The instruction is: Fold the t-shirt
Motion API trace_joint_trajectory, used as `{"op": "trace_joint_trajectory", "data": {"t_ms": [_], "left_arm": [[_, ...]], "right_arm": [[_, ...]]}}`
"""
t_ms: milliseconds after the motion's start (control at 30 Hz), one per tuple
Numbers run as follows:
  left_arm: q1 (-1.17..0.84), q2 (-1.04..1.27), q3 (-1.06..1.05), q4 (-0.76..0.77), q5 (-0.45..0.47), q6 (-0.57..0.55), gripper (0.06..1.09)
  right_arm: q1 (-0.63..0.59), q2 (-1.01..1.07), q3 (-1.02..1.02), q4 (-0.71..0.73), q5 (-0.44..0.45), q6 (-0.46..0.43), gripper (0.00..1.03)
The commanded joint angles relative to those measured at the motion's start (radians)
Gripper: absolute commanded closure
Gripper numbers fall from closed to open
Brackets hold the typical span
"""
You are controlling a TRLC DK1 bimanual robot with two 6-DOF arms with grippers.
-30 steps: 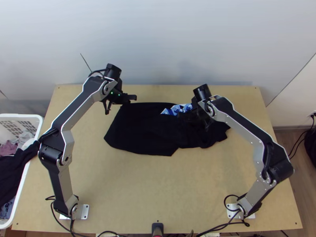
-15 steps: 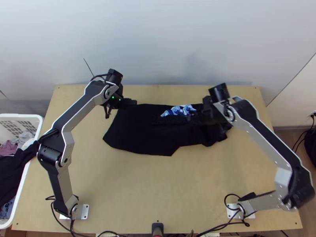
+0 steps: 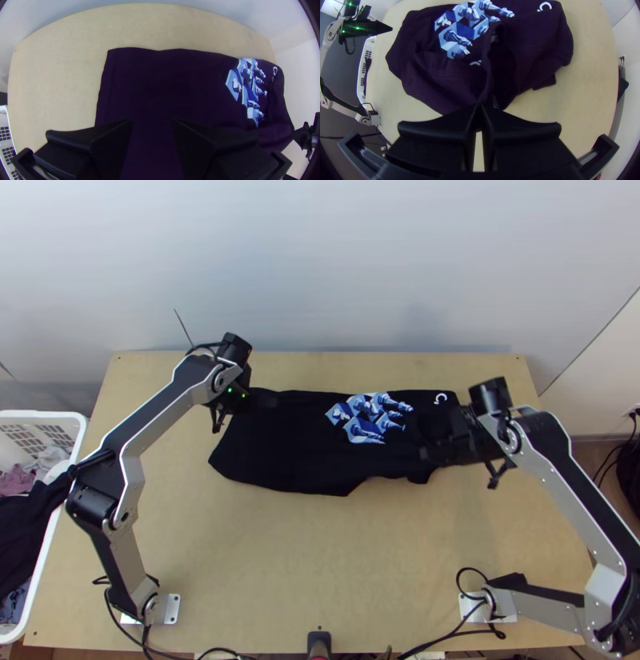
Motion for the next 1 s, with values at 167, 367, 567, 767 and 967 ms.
{"op": "trace_joint_trajectory", "data": {"t_ms": [167,367,567,767,967], "left_arm": [[0.074,-0.071,-0.141,0.141,-0.013,0.002,0.49],[0.045,-0.085,-0.131,0.136,-0.012,0.001,0.49],[0.025,-0.157,-0.211,0.089,-0.013,0.014,0.49],[0.09,-0.304,-0.362,0.089,-0.012,0.071,0.49],[0.156,-0.39,-0.48,0.087,-0.013,0.133,0.49]], "right_arm": [[-0.201,-0.083,-0.222,-0.045,0.015,-0.242,1.0],[-0.368,-0.06,-0.262,-0.042,0.046,-0.365,1.0],[-0.478,-0.038,-0.201,-0.009,0.046,-0.359,0.78],[-0.446,-0.058,-0.083,-0.009,0.044,-0.25,0.04],[-0.26,-0.035,0.017,-0.009,0.041,-0.164,0.04]]}}
